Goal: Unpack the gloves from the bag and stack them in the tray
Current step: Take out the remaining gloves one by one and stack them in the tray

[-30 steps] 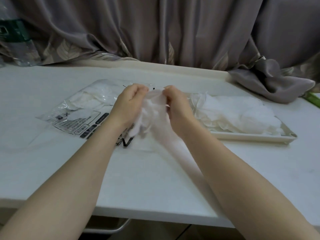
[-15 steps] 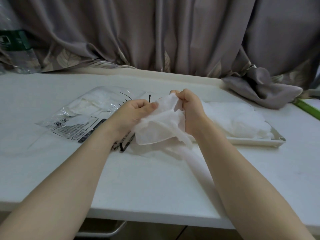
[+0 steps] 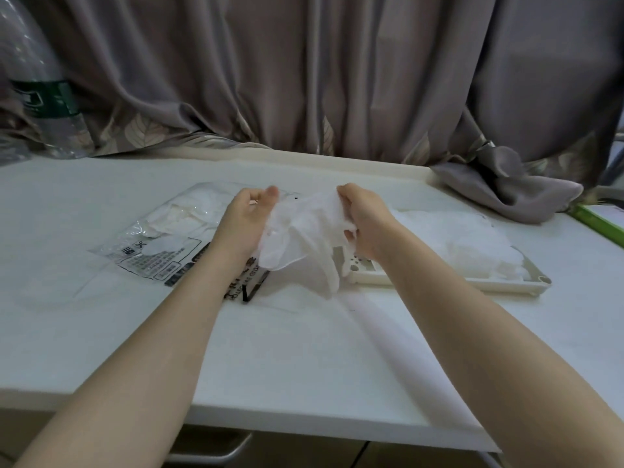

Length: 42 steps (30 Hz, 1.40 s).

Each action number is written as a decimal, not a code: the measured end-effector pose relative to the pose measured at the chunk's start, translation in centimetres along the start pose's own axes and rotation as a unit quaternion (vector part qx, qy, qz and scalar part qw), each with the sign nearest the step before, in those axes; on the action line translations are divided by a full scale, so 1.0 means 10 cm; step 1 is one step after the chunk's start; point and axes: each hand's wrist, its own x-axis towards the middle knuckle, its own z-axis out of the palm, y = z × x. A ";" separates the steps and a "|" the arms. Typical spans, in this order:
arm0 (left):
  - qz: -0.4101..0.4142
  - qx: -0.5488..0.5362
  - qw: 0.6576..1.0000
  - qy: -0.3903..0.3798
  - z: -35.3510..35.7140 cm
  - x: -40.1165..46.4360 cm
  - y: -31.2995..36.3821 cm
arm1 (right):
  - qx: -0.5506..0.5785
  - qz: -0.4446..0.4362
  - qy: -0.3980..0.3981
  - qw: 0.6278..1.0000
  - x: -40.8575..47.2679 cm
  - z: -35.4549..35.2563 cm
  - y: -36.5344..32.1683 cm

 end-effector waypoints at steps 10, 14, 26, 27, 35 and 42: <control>0.148 0.044 0.983 -0.098 0.04 0.02 -0.11 | 0.217 0.037 -0.051 0.974 0.14 0.19 0.13; -0.029 -0.092 0.991 -0.091 0.02 0.04 -0.03 | 0.227 -0.005 -0.189 0.956 0.08 0.01 0.11; -0.155 -0.182 0.880 -0.411 0.32 -0.26 0.33 | 0.093 -0.046 -0.513 0.852 -0.21 -0.70 -0.05; -0.157 -0.199 0.881 -0.400 0.34 -0.26 0.35 | 0.087 -0.049 -0.496 0.863 -0.20 -0.75 -0.04; -0.083 -0.162 0.950 -0.254 0.68 -0.24 0.49 | -0.056 -0.035 -0.343 0.937 -0.25 -1.47 -0.04; -0.048 -0.146 0.949 -0.277 1.03 -0.24 0.61 | -0.083 -0.034 -0.309 0.947 -0.33 -1.88 -0.14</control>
